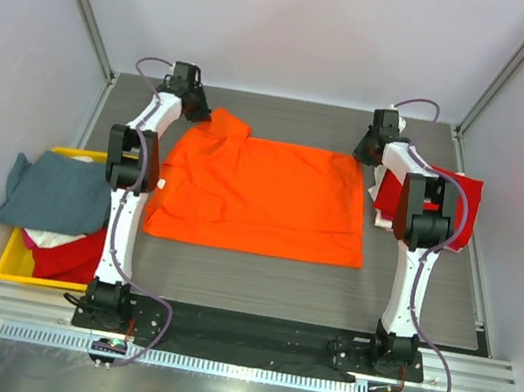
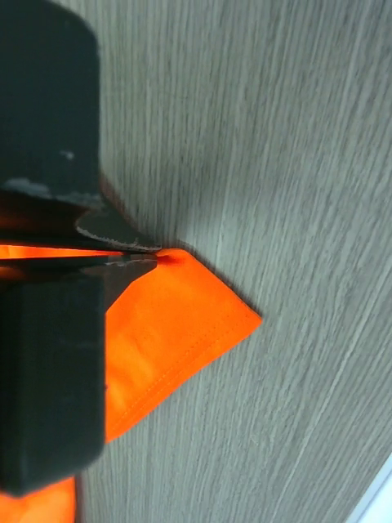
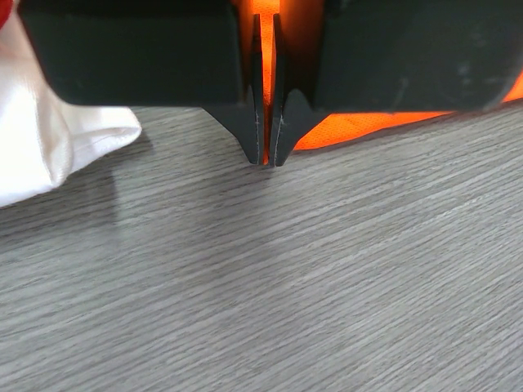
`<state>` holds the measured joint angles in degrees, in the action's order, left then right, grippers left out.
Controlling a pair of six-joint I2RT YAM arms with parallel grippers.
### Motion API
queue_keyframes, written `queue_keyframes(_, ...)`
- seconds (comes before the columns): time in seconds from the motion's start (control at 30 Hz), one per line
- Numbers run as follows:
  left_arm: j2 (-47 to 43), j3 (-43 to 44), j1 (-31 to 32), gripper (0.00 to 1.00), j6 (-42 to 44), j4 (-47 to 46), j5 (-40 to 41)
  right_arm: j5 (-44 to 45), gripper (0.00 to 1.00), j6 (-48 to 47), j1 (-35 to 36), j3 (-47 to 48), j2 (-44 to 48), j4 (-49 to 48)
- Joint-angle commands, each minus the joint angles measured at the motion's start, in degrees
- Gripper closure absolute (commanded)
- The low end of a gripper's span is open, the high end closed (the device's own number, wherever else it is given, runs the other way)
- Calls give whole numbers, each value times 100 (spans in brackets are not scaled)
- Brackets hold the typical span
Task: Fold and stack the t-shirts
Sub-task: Fold the tshirt
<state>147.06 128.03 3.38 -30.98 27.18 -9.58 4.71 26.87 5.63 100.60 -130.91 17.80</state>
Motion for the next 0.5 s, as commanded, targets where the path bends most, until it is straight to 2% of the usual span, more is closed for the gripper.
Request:
queue_keyframes(0.0, 24, 65, -39, 100, 128, 350, 88, -84, 99, -33, 26, 39, 171, -40)
queue_keyframes(0.2, -747, -699, -56, 100, 233, -238, 273, -93, 99, 11, 26, 180, 233, 118)
queue_keyframes(0.47, -1803, -2263, -92, 100, 101, -1812, 54, -207, 99, 90, 35, 171, 461, 232)
